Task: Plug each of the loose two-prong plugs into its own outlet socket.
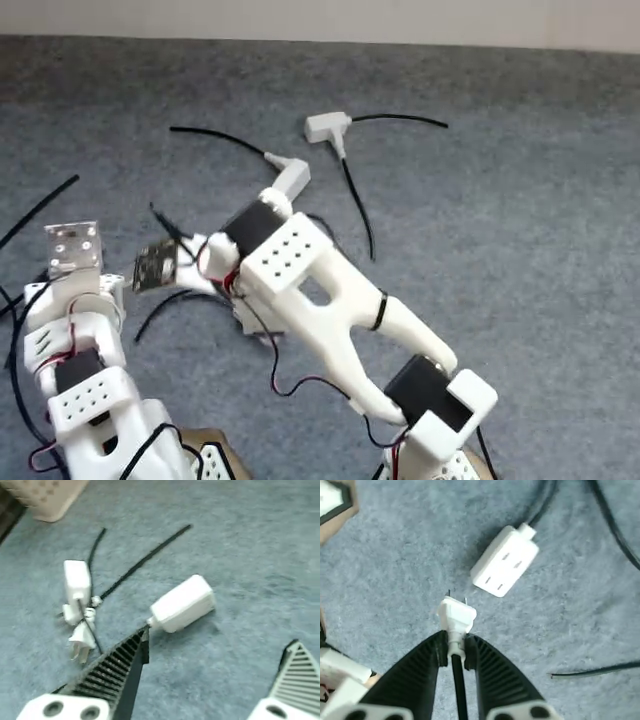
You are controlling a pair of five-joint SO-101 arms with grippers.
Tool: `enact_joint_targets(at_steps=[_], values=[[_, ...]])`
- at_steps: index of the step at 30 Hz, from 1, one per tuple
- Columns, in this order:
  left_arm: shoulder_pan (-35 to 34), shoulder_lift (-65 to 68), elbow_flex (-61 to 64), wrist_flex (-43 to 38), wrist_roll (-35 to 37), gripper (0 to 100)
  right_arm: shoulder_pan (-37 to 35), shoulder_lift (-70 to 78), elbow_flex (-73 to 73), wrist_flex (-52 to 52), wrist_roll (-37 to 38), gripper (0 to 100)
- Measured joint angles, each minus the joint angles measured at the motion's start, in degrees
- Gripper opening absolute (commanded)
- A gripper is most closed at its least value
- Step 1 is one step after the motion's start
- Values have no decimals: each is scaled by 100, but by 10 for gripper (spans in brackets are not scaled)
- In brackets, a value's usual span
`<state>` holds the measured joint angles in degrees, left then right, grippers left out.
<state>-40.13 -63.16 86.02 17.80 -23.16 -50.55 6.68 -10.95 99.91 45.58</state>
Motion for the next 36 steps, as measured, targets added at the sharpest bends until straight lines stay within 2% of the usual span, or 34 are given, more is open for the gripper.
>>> enact_joint_targets(at_steps=[11,15,36], values=[[-527,0,44,-70,-9,403,70,721,-721,-141,-79,8],[-791,0,44,-70,-9,403,308,1020,-730,-369,-79,8],[-967,9,167,-70,-9,403,448,1064,-404,-448,290,8]])
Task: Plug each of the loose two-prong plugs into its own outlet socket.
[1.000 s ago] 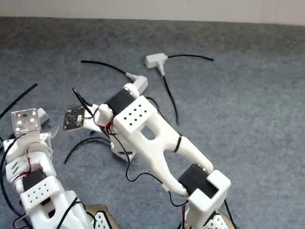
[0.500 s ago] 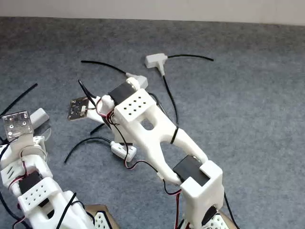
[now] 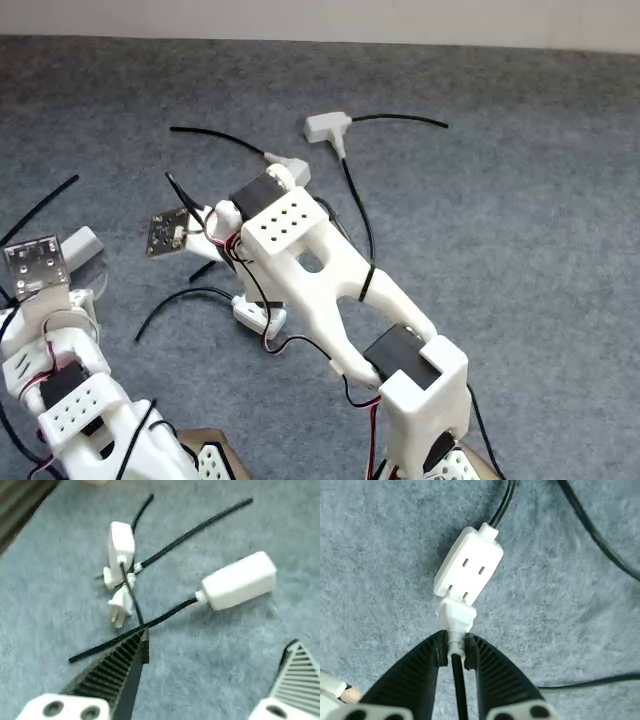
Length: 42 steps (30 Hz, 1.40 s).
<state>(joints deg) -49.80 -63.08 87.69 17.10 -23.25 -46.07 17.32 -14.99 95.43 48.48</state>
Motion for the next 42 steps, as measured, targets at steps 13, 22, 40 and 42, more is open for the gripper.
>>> enact_joint_targets(at_steps=[13,22,40,42], values=[[-35,-9,0,-26,0,403,0,0,105,-70,44,8],[-35,-9,0,-26,0,403,0,53,123,-220,44,8],[-35,-9,0,-26,0,403,-79,914,158,-440,53,8],[-35,-9,0,-26,0,403,-70,1046,158,-580,53,8]])
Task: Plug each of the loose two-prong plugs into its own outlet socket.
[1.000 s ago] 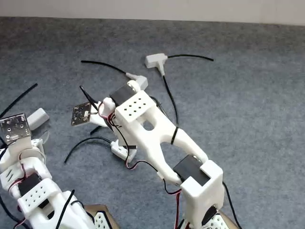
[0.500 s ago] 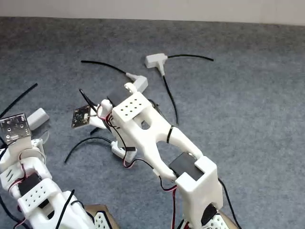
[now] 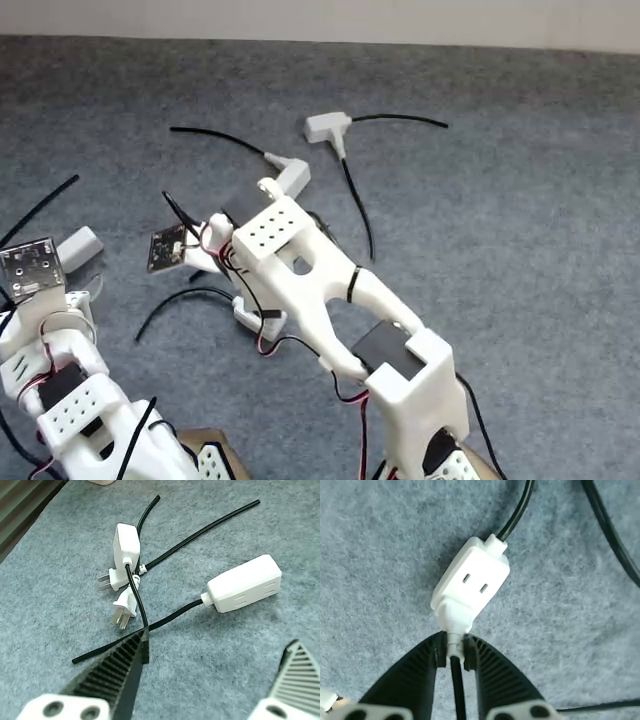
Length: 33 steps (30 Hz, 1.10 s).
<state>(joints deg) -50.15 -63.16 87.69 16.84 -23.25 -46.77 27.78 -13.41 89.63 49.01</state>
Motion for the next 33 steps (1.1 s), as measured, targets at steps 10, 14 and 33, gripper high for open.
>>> enact_joint_targets(at_steps=[10,14,33], values=[[0,0,0,0,0,403,-26,149,0,-62,-97,8],[0,0,0,0,0,403,-62,149,0,-62,-97,8],[0,0,0,0,0,403,-158,53,-369,536,-554,430]])
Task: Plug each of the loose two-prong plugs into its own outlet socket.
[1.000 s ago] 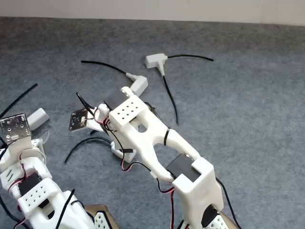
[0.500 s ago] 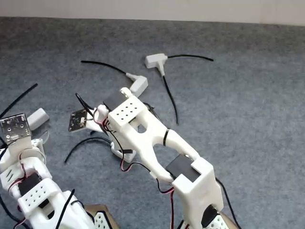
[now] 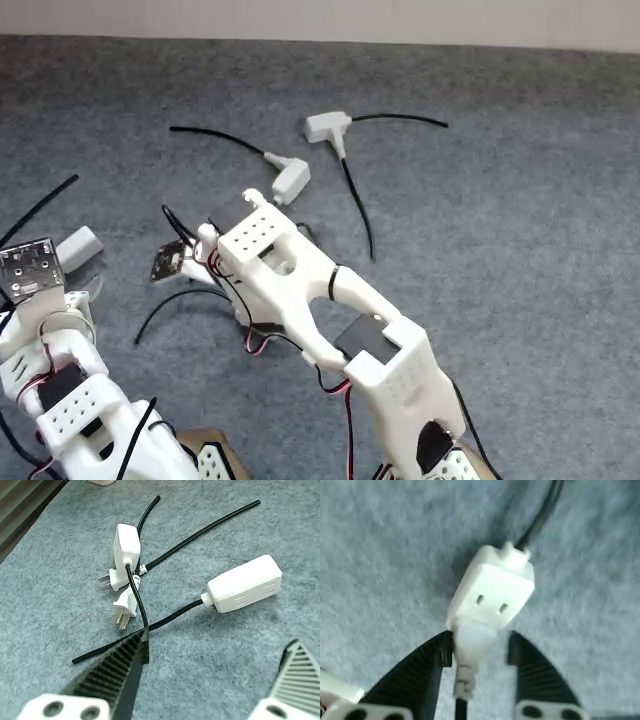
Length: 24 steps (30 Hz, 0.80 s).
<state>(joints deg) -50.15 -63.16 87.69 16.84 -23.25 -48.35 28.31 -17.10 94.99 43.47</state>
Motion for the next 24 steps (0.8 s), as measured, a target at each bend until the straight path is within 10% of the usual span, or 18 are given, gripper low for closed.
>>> enact_joint_targets(at_steps=[12,18,24], values=[[404,0,0,668,-299,403,413,-993,-1890,466,-1284,464],[1908,0,-475,2207,-378,403,791,-2163,-2936,492,-2048,464],[3833,0,-2312,4633,-378,403,2716,-2725,-2690,501,-3130,464]])
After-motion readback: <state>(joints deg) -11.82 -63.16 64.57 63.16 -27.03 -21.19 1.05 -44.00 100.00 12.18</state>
